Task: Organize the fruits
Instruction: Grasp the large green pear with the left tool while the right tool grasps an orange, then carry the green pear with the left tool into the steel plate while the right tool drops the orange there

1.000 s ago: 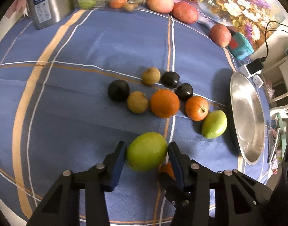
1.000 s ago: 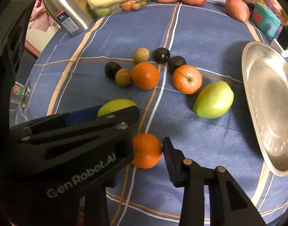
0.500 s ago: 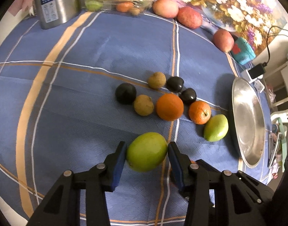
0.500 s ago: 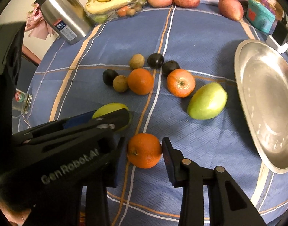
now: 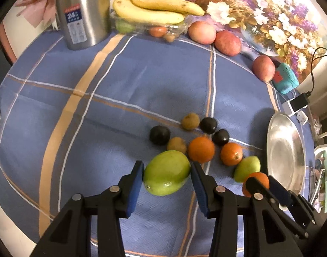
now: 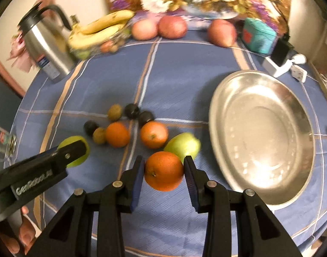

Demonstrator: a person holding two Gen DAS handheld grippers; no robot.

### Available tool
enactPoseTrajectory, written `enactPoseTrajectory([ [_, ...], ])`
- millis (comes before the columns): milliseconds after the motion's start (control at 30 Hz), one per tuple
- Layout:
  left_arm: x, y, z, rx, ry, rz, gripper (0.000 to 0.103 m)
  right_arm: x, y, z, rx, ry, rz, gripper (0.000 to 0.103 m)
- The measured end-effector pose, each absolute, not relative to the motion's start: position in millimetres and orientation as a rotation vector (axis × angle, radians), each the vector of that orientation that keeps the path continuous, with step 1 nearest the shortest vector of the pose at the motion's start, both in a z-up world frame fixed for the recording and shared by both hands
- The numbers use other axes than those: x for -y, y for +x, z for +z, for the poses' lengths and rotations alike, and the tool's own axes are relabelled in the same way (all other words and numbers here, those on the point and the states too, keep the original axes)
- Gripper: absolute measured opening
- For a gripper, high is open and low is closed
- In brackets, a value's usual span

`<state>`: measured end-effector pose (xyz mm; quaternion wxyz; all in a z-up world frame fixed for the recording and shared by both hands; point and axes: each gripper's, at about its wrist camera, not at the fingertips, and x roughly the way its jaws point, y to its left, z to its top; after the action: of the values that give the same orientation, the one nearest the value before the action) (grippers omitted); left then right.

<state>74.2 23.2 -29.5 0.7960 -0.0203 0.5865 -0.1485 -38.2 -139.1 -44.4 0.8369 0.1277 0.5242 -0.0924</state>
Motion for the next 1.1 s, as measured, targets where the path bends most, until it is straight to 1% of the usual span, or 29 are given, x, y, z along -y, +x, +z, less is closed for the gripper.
enactPoseTrajectory([
  [267, 9.8, 74.5, -18.7, -1.241, 0.001, -0.316, 0.048, 171.3, -31.3, -32.3, -1.075, 0.309, -0.291, 0.039],
  [500, 56.0, 72.2, -11.3, -1.224, 0.060, -0.366, 0.048, 205.7, -31.1, -23.3, -1.053, 0.350, -0.357, 0.039],
  [800, 117.2, 62.7, -5.9, -1.190, 0.113, -0.459, 0.048, 261.8, -38.1, -27.1, -1.045, 0.404, -0.462, 0.039],
  [1100, 168.7, 45.3, -13.5, -1.174, 0.169, -0.569, 0.048, 304.8, -54.3, -24.0, -1.032, 0.397, -0.590, 0.039],
])
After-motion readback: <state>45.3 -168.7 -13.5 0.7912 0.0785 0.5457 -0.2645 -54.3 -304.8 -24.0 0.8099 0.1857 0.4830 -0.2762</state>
